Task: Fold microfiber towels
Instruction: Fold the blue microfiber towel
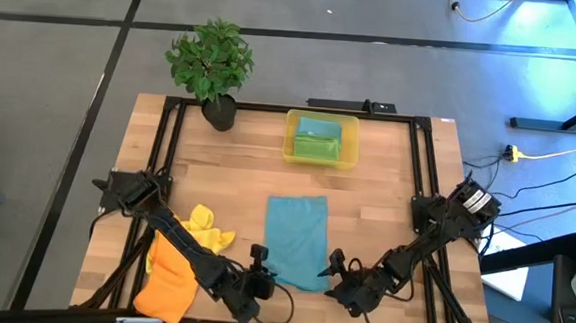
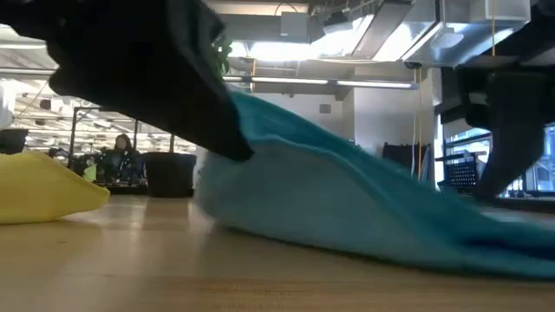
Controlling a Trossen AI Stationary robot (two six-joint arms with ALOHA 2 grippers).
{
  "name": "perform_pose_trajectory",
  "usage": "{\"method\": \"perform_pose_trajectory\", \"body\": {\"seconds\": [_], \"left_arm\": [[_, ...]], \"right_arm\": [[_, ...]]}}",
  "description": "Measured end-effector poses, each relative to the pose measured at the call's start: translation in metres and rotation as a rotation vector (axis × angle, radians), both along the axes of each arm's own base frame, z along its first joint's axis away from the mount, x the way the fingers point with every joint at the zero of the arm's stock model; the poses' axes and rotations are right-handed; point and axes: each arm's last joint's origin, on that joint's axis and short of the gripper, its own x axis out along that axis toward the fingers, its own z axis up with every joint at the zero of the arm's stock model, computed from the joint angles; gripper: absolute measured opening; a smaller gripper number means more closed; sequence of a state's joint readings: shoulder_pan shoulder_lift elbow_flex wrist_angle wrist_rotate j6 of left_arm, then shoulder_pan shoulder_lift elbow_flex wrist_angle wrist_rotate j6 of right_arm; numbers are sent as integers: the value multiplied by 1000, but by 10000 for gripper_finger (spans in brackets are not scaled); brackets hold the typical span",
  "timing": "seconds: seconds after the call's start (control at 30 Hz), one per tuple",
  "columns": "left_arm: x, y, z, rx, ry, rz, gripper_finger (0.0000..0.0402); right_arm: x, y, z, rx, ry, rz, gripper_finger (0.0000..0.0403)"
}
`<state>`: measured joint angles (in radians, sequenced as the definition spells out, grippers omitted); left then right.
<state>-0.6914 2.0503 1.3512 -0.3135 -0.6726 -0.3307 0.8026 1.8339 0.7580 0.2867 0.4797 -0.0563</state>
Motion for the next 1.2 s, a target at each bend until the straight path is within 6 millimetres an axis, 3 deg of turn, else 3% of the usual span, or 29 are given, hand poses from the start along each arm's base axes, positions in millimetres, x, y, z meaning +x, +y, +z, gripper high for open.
{"method": "perform_pose_trajectory", "body": {"seconds": [0.37, 0.77, 1.2], "left_arm": [[-16, 19, -12, -82, -68, 23, 0], [-7, 36, -17, -94, -81, 36, 0], [-12, 34, 11, -101, -153, 15, 0]], "right_arm": [[-3, 5, -17, -61, -18, -33, 281], [-9, 8, -19, -108, -54, -83, 274], [-6, 5, -19, -140, -63, -91, 272]]}}
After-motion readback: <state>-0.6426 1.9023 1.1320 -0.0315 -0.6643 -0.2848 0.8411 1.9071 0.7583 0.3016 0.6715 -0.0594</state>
